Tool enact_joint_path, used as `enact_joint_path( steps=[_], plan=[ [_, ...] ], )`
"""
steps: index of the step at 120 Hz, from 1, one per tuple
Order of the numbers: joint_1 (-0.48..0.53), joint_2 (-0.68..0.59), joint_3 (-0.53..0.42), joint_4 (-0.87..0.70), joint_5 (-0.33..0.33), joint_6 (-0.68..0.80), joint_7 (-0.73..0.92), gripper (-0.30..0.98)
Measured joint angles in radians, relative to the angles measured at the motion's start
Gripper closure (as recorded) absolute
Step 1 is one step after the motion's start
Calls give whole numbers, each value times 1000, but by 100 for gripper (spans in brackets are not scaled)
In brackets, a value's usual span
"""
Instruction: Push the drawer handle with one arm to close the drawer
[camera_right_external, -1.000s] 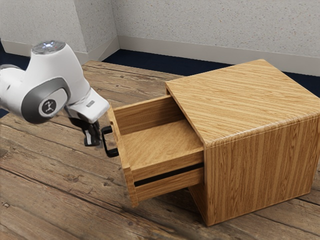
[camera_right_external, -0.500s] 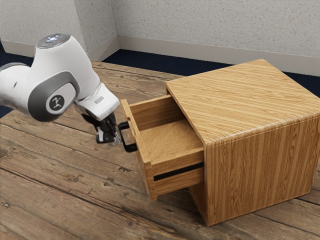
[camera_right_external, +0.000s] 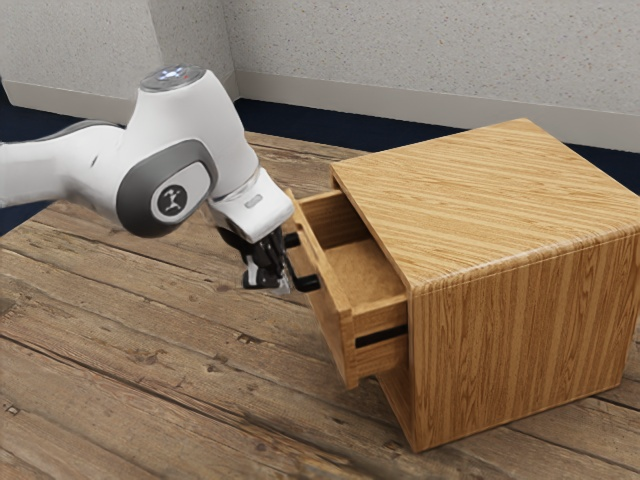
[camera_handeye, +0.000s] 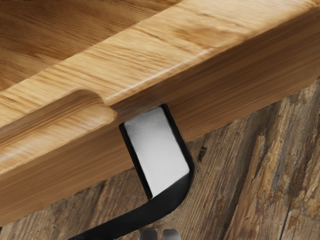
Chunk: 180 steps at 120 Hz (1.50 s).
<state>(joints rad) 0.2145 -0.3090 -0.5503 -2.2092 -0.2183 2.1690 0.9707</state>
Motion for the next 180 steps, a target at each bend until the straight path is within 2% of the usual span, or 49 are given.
enact_joint_path(
  steps=[51, 88, 137, 180],
  plan=[
    [-9, 137, -32, 115, 82, -1, -25, 79],
    [-15, 190, -50, 168, 109, -2, -43, 79],
    [-25, 286, -64, 250, 198, -3, -74, 79],
    [-40, 312, -62, 270, 221, -3, -97, 78]
  ],
)
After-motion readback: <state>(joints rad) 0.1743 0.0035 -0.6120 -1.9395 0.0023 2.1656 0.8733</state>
